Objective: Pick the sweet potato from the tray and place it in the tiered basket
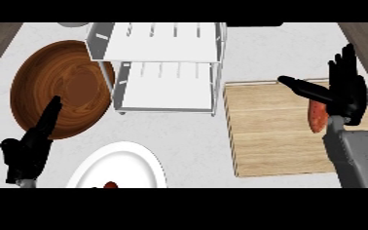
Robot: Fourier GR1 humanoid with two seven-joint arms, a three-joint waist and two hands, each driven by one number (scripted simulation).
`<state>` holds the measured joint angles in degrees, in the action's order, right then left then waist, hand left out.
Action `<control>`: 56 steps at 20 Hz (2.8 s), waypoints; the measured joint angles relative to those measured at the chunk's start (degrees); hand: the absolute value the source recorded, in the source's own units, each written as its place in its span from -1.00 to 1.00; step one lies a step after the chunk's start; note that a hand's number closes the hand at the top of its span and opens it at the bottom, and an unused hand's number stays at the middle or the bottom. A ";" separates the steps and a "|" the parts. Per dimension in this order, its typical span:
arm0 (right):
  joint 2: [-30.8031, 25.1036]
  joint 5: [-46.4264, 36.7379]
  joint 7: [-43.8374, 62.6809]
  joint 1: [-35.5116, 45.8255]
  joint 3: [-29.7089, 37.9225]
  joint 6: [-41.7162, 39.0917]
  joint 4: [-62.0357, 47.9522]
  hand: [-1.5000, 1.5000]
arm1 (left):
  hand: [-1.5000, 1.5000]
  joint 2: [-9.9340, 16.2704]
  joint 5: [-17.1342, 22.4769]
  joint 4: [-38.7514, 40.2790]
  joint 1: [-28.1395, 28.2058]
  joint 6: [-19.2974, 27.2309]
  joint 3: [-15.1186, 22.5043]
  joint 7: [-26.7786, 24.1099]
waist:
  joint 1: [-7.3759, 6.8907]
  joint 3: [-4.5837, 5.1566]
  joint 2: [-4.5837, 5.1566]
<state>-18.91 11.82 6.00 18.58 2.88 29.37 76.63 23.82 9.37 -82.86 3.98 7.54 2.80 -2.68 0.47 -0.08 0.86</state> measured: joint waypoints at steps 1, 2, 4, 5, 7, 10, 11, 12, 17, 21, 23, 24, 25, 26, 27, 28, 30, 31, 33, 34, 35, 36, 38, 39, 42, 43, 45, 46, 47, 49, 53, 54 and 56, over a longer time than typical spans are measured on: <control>-0.81 -1.56 0.05 1.28 -0.01 1.26 -1.13 -1.00 | 0.00 -0.35 0.02 0.29 -0.04 -0.30 0.16 -0.48 | -0.18 -0.02 -0.04; -1.86 -3.02 0.49 2.06 -0.18 2.17 -1.87 -1.00 | 0.00 -0.67 0.11 0.50 0.09 -0.61 0.25 -0.90 | -0.21 -0.03 -0.18; -4.75 -6.04 3.56 4.01 -1.14 3.28 -3.06 -1.00 | 0.00 -1.03 0.20 0.77 0.32 -1.24 0.45 -1.44 | -0.25 0.04 -0.46; -6.87 -7.50 5.67 4.79 -1.73 2.98 -3.90 -1.00 | 0.00 -1.09 0.21 0.75 0.47 -1.44 0.49 -1.50 | -0.18 0.08 -0.57; -10.89 -10.61 10.22 5.60 -4.02 1.32 -5.16 -1.00 | 0.00 -1.17 0.33 0.83 0.96 -1.77 0.36 -1.78 | 0.26 0.18 -0.80; -17.00 -14.63 18.04 6.35 -8.32 -4.06 -7.23 -1.00 | 0.00 -0.99 0.83 0.58 1.47 -2.64 0.10 -1.88 | 0.70 0.42 -0.99; -18.62 -15.63 20.69 6.59 -10.06 -6.54 -7.71 -1.00 | 0.00 -1.05 0.83 0.52 1.66 -2.85 0.16 -2.12 | 0.76 0.50 -1.01; -20.24 -16.55 23.31 7.00 -11.73 -9.19 -8.19 -1.00 | 0.00 -1.13 0.94 0.41 1.68 -3.09 0.21 -2.20 | 0.73 0.57 -1.00; -26.50 -18.60 36.56 11.01 -19.31 -24.31 -7.41 -1.00 | 0.00 -1.54 0.97 0.52 1.71 -3.75 0.48 -2.37 | 0.63 0.76 -1.21; -27.82 -16.29 47.46 16.63 -22.21 -35.06 -5.23 -1.00 | 0.00 -1.99 0.77 1.15 1.23 -4.43 0.99 -2.40 | 0.16 0.55 -1.27; -27.63 -14.98 51.54 19.04 -22.94 -38.10 -4.23 -1.00 | 0.00 -2.42 0.38 1.86 1.07 -4.50 1.18 -3.04 | 0.10 0.37 -1.31; -27.80 -14.30 52.70 20.23 -23.08 -39.25 -4.07 -1.00 | 0.00 -2.37 0.44 2.14 0.69 -4.64 1.02 -2.76 | 0.08 0.29 -1.29; -27.80 -13.76 53.74 20.95 -23.40 -39.92 -3.56 -1.00 | 0.00 -2.57 0.28 2.47 0.65 -4.54 1.01 -2.88 | 0.17 0.22 -1.34; -27.45 -13.47 54.69 21.73 -23.73 -40.04 -3.37 -1.00 | 0.00 -2.59 0.14 2.72 0.40 -4.56 1.00 -2.70 | 0.14 0.17 -1.32; -27.54 -13.05 55.35 22.11 -23.86 -40.22 -3.18 -1.00 | 0.00 -2.49 0.48 2.77 0.23 -4.92 0.79 -2.21 | 0.18 0.13 -1.33; -27.11 -13.06 56.22 22.56 -24.34 -40.10 -2.98 -1.00 | 0.00 -2.70 0.33 2.86 0.22 -4.86 0.87 -2.25 | 0.14 0.11 -1.34; -27.19 -13.71 57.34 23.03 -24.97 -39.71 -2.63 -1.00 | 0.00 -2.94 0.00 2.87 0.21 -4.66 0.95 -1.95 | 0.13 0.07 -1.34; -27.20 -14.40 57.77 23.65 -25.24 -39.50 -2.95 -1.00 | 0.00 -3.18 -0.23 2.97 0.10 -4.47 1.02 -1.87 | 0.06 0.04 -1.29; -27.17 -15.73 58.32 23.77 -26.39 -39.34 -4.00 -1.00 | 0.00 -3.33 -0.28 3.02 -0.09 -4.64 1.04 -1.69 | -0.07 0.04 -1.17; -27.30 -16.05 58.51 23.53 -26.96 -39.49 -4.54 -1.00 | 0.00 -3.45 -0.41 3.20 -0.06 -4.67 1.04 -1.90 | 0.01 0.02 -1.15; -27.29 -16.33 58.70 23.23 -27.48 -39.56 -4.94 -1.00 | 0.00 -3.68 -0.78 3.32 0.01 -4.38 1.14 -2.06 | 0.10 0.00 -1.14; -27.23 -16.37 58.81 22.73 -27.79 -39.58 -5.42 -1.00 | 0.00 -3.79 -0.80 3.50 0.10 -4.49 1.12 -2.19 | 0.25 -0.01 -1.14; -27.09 -16.19 59.12 22.27 -28.23 -39.80 -6.57 -1.00 | 0.00 -4.11 -1.10 3.62 0.15 -4.50 1.35 -2.26 | 0.22 -0.01 -1.08; -26.89 -16.04 59.15 22.34 -28.26 -39.83 -7.18 -1.00 | 0.00 -4.30 -1.32 4.08 -0.04 -4.45 1.36 -2.57 | 0.24 -0.03 -1.04; -26.11 -15.81 58.79 20.83 -28.30 -39.45 -8.25 -1.00 | 0.00 -4.24 -1.44 4.20 -0.23 -4.85 1.35 -2.06 | 0.28 0.01 -1.01; -26.03 -15.76 58.57 20.44 -28.21 -39.32 -8.42 -1.00 | 0.00 -4.22 -1.27 4.39 -0.35 -5.14 1.22 -1.89 | 0.36 0.00 -1.01; -25.46 -16.00 58.27 19.60 -28.20 -38.82 -8.65 -1.00 | 0.00 -4.50 -1.36 4.95 -0.71 -5.17 1.10 -1.86 | 0.34 0.01 -1.00; -25.17 -16.27 58.18 19.23 -28.33 -38.56 -8.80 -1.00 | 0.00 -4.58 -1.44 4.91 -0.80 -5.19 1.16 -1.62 | 0.27 0.05 -0.98; -24.63 -16.72 58.28 18.99 -28.53 -38.16 -9.24 -1.00 | 0.00 -4.65 -1.44 5.10 -1.01 -5.31 1.12 -1.56 | 0.19 0.08 -0.93; -24.28 -17.31 58.06 17.91 -28.61 -37.49 -9.91 -1.00 | 0.00 -5.06 -1.51 5.08 -0.93 -5.19 1.14 -1.37 | 0.17 0.11 -0.91; -23.63 -17.81 58.03 16.35 -28.40 -36.40 -10.93 -1.00 | 0.00 -5.10 -1.53 5.86 -1.40 -5.63 0.75 -1.23 | 0.37 0.09 -0.92; -23.46 -18.02 57.94 15.65 -28.38 -36.01 -11.05 -1.00 | 0.00 -5.12 -1.52 5.75 -1.35 -5.77 0.75 -1.15 | 0.37 0.14 -0.93; -23.19 -18.15 57.96 15.15 -28.17 -35.52 -11.21 -1.00 | 0.00 -5.51 -1.60 5.86 -1.39 -5.63 0.68 -1.19 | 0.35 0.14 -0.96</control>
<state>-42.10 -6.32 63.96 33.73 -25.29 -6.15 65.42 18.31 7.77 -77.00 2.58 1.91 3.47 -3.86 0.81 0.06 -0.10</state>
